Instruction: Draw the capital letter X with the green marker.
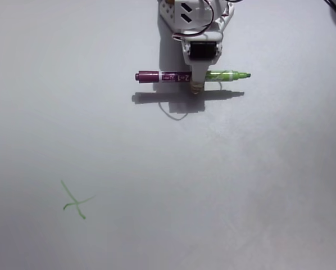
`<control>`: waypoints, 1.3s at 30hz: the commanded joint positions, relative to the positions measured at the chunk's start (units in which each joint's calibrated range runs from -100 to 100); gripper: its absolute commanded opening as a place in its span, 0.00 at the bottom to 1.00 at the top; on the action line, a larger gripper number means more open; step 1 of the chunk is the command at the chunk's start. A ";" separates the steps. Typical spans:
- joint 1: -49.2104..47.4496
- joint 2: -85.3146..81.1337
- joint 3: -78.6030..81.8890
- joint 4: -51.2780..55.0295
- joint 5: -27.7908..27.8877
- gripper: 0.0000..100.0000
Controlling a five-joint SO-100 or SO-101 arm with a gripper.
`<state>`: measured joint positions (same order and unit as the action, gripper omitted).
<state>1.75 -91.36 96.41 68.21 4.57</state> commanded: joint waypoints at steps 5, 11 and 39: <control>-1.23 0.30 1.79 7.52 0.15 0.01; -2.37 0.30 1.79 7.60 -4.64 0.01; -0.95 0.30 1.79 7.60 -4.84 0.01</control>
<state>0.74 -91.45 96.33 68.52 0.51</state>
